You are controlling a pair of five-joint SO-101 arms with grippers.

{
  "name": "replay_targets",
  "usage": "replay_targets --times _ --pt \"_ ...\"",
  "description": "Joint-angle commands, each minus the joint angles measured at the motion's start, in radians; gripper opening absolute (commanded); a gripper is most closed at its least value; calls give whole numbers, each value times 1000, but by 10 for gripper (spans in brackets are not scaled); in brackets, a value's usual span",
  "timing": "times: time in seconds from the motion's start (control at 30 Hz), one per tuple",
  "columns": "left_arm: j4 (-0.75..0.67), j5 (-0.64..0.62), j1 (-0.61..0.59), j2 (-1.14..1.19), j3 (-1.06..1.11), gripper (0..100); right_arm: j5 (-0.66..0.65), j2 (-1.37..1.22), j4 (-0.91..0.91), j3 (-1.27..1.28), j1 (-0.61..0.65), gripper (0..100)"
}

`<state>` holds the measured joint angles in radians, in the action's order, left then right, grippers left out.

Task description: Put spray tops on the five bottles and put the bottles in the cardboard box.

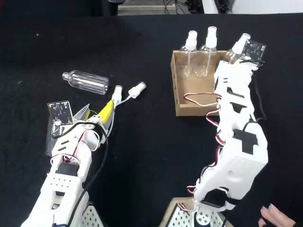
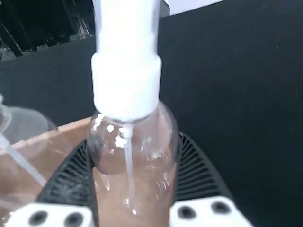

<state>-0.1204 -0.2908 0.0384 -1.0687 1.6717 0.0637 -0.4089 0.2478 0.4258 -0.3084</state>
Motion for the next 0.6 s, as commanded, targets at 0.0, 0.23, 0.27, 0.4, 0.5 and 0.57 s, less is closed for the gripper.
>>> replay_targets --times 0.0,0.23,0.27,0.4,0.5,0.57 --pt "-20 -5 -7 -17 21 253 8 -13 135 -35 21 12" --pt "-20 -5 -7 -17 21 253 9 -30 368 85 25 11" --pt "-20 -5 -7 -17 21 253 9 -30 365 85 25 11" --pt "-20 -5 -7 -17 21 253 5 -30 334 82 25 12" --pt "-20 -5 -7 -17 21 253 3 -30 318 79 25 15" --pt "-20 -5 -7 -17 21 253 3 -36 284 56 25 15"
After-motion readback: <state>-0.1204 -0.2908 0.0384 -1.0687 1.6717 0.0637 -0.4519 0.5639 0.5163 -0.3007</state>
